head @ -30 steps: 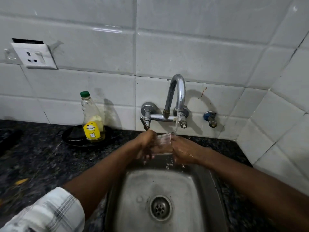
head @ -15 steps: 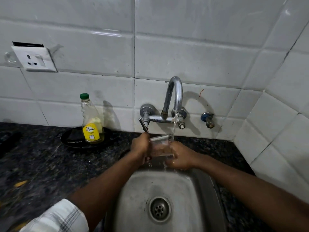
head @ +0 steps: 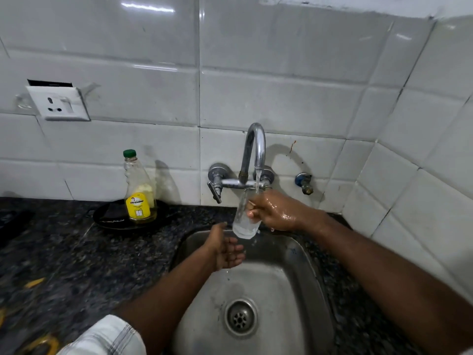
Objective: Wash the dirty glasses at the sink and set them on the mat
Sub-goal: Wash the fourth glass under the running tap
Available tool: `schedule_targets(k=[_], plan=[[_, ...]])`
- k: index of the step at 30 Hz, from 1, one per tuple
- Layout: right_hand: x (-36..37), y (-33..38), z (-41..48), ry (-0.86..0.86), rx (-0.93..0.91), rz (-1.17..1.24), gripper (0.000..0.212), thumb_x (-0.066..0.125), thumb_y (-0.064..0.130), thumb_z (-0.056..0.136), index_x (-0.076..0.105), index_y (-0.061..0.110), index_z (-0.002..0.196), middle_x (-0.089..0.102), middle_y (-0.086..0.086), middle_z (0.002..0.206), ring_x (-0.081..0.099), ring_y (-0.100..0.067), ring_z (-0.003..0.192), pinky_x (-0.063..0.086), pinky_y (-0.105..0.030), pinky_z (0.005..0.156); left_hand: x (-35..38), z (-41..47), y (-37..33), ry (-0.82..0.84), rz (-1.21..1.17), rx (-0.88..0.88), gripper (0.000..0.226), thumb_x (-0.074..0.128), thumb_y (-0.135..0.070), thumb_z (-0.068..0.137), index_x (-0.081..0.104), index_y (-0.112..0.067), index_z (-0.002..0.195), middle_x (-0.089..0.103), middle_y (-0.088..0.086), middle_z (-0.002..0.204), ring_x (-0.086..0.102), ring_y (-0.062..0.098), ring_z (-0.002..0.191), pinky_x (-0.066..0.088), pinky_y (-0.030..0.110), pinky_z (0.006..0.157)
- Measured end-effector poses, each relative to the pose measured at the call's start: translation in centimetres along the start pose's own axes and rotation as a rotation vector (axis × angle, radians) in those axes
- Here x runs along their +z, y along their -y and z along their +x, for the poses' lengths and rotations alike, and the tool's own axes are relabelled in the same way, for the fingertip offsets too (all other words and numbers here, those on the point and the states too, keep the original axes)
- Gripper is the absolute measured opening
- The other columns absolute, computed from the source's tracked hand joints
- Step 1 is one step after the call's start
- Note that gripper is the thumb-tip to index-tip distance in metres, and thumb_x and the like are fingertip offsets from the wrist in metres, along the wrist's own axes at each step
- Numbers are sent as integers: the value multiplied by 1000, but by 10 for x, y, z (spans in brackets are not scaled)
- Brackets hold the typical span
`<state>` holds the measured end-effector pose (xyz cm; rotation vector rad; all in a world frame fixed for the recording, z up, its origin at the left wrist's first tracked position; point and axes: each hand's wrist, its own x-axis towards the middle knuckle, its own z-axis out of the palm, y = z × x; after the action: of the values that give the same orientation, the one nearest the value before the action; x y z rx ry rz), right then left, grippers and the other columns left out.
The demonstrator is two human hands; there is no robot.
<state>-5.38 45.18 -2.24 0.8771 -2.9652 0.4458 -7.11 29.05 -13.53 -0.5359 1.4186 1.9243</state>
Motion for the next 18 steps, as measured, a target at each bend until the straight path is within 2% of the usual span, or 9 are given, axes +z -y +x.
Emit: schedule_targets(k=[3,5,7,9,10,12,14,16,18], plan=[[16,6,-11,-146,127,263,8,59,8,94,66,11,90,70,0,87,65,-12,80,52,-22,73,26,-16,-8,81,-235,179,52,41,-46,94,65,0,100,66,18,82,62,29,66,51,33,56],[40,6,-23,-335,328,650,10,58,10,96,68,12,95,72,1,89,68,-10,83,51,-22,75,35,-26,-20,-65,-123,389,39,46,-35,95,66,-2,91,68,14,75,62,26,59,46,26,48],[67,9,-33,-494,597,1275,20,51,15,99,68,5,102,72,-4,86,67,-15,80,50,-28,73,41,-37,-35,-387,526,697,31,51,-30,94,63,-9,74,63,6,68,60,24,64,40,22,52],[83,17,-37,-517,804,1772,28,49,25,98,68,5,92,66,-9,73,61,-18,65,50,-29,64,59,-55,-45,-480,1194,972,25,55,-32,90,63,-14,75,59,1,70,59,22,68,44,24,59],[88,22,-37,-496,879,1885,31,49,28,97,67,6,82,63,-9,65,58,-18,57,49,-29,60,70,-65,-46,-479,1418,1016,20,57,-32,86,64,-14,82,59,3,76,60,23,72,48,27,64],[93,32,-34,-459,947,1941,39,47,29,95,63,6,68,61,-9,54,56,-18,45,48,-26,48,88,-72,-45,-495,1627,1001,23,59,-30,83,66,-13,96,63,7,88,64,27,82,50,34,69],[93,34,-30,-475,973,1890,38,44,27,96,63,6,71,63,-10,56,59,-20,47,48,-23,42,87,-68,-47,-492,1553,970,18,58,-28,85,63,-14,93,62,5,87,65,26,84,51,33,69],[86,29,-28,-541,978,1816,34,45,27,99,65,8,79,64,-9,63,60,-20,57,50,-25,49,71,-58,-52,-469,1353,926,17,56,-30,87,57,-14,80,56,0,73,61,21,73,44,27,61],[77,27,-23,-579,957,1758,34,46,30,100,68,7,91,67,-8,64,61,-21,64,51,-33,67,52,-46,-54,-470,1187,907,28,53,-30,89,55,-11,68,58,3,69,60,23,69,38,25,57]])
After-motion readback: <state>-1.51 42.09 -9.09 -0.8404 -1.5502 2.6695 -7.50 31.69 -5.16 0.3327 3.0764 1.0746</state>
